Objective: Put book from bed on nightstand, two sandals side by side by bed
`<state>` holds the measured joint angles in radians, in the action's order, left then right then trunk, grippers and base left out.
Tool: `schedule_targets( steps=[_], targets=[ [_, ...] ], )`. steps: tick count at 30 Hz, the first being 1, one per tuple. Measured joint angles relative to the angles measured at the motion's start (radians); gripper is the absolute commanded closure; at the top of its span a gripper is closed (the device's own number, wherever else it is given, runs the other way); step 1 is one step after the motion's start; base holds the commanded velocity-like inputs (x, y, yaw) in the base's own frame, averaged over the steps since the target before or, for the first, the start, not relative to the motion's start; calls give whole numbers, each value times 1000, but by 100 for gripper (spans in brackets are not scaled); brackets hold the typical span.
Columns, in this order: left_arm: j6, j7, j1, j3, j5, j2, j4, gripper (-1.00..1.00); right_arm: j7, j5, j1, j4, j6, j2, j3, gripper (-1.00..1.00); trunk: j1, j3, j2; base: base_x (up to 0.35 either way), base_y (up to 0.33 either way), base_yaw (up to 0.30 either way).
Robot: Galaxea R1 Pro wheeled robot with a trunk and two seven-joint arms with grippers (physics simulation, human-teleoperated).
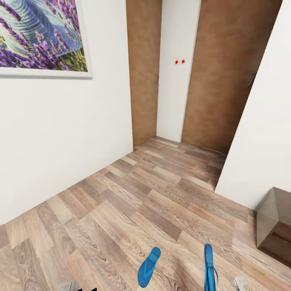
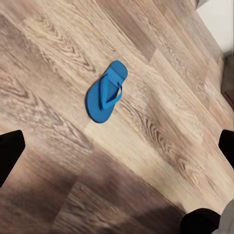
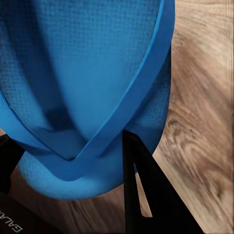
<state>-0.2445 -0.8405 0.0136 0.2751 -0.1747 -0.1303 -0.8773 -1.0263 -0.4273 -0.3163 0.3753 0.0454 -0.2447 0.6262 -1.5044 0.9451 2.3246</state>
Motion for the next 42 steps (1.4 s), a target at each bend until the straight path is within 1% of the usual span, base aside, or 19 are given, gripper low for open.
schedule_targets(
  steps=[42],
  targets=[
    [0,-2,0,1,0,0,0,-100,0,0,0,0,-1,0,0,100,0,35,0,0,0,-230]
  ],
)
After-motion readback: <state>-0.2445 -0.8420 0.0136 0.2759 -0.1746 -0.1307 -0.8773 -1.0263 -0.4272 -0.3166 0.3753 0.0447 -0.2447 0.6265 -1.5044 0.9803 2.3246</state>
